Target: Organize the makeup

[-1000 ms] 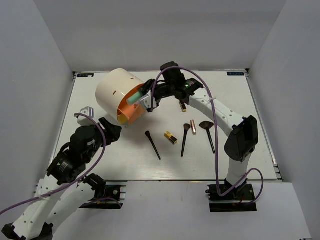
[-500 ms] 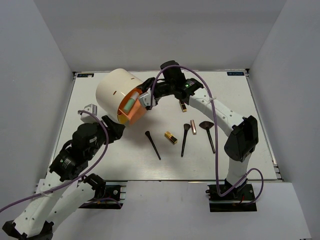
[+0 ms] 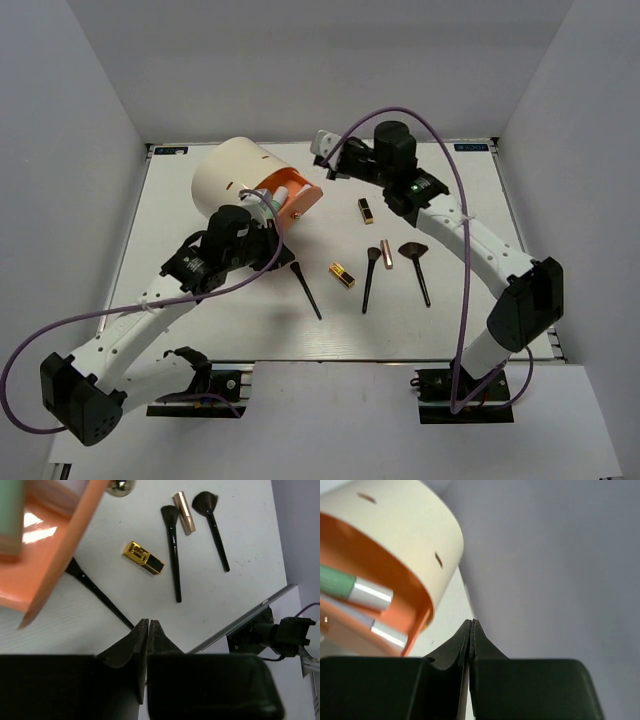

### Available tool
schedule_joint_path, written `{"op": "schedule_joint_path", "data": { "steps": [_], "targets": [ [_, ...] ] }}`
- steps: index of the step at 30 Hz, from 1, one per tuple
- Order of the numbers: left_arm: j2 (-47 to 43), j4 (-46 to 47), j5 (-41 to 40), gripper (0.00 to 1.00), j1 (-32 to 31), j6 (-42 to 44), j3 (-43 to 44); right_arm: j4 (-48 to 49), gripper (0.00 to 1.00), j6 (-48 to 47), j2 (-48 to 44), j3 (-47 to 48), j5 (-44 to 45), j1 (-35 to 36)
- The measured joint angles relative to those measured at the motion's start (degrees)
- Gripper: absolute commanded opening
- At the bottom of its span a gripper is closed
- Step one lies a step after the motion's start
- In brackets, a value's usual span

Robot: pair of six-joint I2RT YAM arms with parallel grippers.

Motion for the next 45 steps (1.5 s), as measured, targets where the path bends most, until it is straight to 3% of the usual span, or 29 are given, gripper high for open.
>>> {"op": "schedule_joint_path", "data": {
  "steps": [6, 13, 26, 45],
  "targets": [
    [1.9, 1.8, 0.9, 0.28, -0.1, 1.4, 1.6, 0.3, 0.0, 10.2, -6.9, -12.0, 1.0, -5.4],
    [6.3, 1.7, -8.5, 0.28, -0.9, 2.6, 6.8, -0.7, 0.0, 15.4, -9.8, -19.6, -0.4, -5.9],
    [17.8, -2.4, -23.5, 0.28, -5.6, 9.5, 17.9, -0.5, 0.0, 18.9, -12.0, -22.6, -2.1, -7.6],
    [24.8, -5.0, -42.6, 0.29, -7.5, 12.7, 21.3, -0.2, 0.0, 20.4, -11.9, -22.9, -4.0, -8.4]
  ]
}}
